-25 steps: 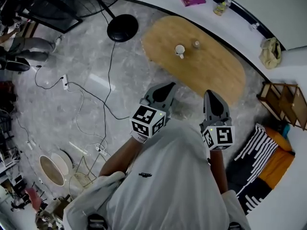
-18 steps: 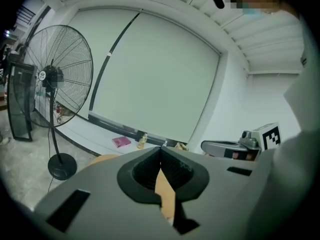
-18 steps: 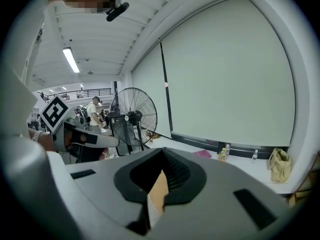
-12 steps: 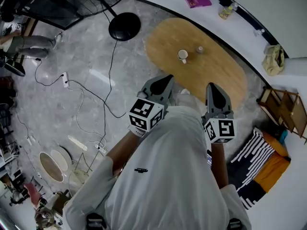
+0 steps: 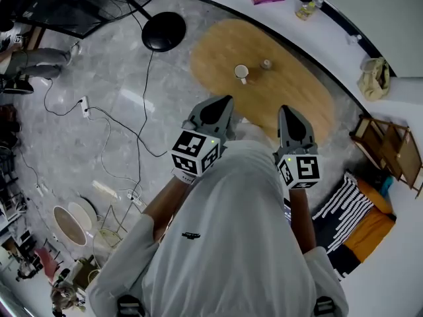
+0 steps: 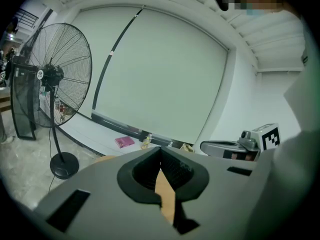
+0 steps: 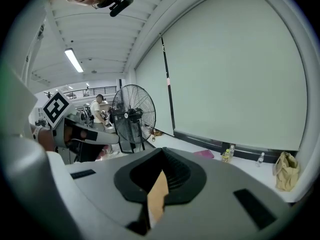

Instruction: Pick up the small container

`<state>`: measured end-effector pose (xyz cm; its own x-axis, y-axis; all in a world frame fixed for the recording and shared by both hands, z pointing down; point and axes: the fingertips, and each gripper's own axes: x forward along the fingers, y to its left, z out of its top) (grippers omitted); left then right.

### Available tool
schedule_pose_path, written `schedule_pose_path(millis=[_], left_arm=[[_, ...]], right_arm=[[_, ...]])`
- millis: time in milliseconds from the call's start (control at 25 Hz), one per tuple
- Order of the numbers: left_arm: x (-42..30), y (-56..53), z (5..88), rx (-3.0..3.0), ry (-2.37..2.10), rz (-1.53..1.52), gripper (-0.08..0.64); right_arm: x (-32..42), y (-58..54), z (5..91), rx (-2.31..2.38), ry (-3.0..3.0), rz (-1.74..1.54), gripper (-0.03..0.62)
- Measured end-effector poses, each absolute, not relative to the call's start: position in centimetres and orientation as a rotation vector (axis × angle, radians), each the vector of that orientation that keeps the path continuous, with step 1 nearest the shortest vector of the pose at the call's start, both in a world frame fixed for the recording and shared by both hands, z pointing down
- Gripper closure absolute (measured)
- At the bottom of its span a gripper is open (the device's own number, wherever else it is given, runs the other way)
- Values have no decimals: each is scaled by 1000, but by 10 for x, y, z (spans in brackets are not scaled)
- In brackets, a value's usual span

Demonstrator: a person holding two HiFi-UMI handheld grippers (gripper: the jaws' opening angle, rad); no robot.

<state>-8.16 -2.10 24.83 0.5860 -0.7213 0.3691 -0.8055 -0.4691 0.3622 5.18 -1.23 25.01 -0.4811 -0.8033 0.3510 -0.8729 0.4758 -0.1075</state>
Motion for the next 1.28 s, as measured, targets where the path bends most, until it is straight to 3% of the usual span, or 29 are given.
schedule_pose_path(millis=[640,1280], left_arm=[[-50,-50,309,2198,-1235,374,541],[-25,-88,404,2102,-1211,466,541]], right_arm=[[81,-69,326,1342,-2500,342,582],[83,-126,452,1119,-2487,411,406]])
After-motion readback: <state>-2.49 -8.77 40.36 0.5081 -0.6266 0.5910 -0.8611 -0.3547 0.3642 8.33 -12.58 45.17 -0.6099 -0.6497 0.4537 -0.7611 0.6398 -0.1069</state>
